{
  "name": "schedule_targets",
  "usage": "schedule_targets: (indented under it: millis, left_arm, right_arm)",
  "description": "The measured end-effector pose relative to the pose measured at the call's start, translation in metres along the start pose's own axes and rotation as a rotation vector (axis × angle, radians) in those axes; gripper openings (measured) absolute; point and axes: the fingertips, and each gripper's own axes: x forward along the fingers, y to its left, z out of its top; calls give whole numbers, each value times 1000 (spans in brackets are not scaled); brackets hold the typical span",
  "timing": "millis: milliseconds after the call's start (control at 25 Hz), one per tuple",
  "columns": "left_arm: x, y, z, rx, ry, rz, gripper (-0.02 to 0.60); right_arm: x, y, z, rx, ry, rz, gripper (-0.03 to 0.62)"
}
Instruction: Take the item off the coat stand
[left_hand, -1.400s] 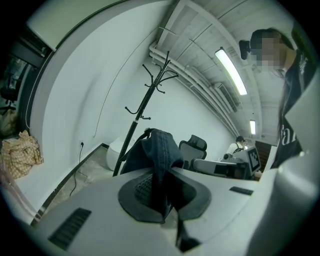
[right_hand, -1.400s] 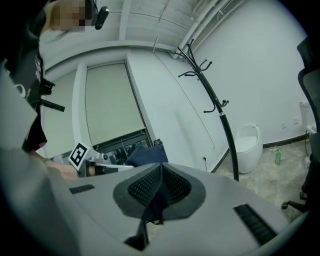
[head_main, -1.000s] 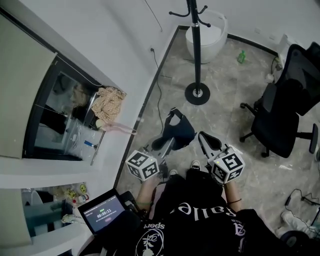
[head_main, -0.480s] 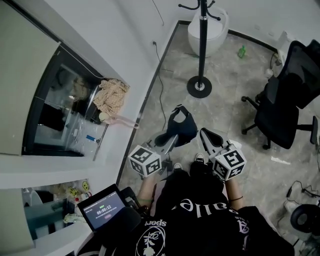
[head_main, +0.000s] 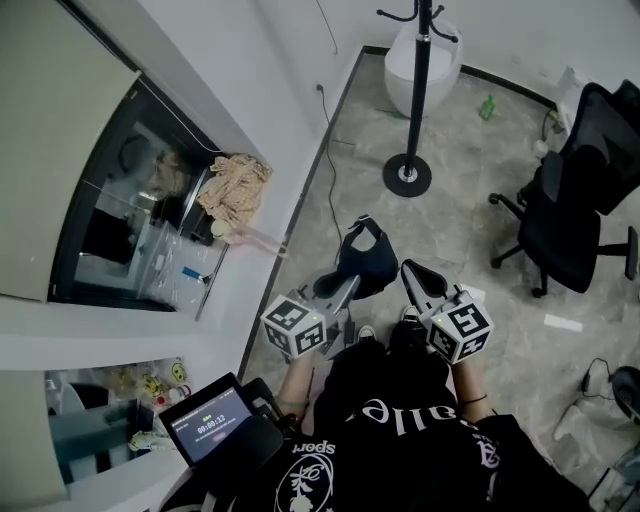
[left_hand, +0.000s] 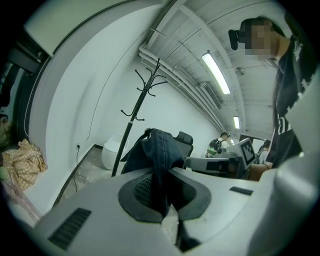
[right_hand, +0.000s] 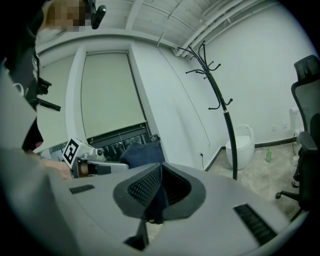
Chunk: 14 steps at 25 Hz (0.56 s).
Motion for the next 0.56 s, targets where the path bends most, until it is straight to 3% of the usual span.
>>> schedule_targets:
  millis: [560]
  left_arm:
    - [-30,7,3,0,-29,-14,11]
  right_arm:
    - [5,33,-1,-37,-7,-5,18]
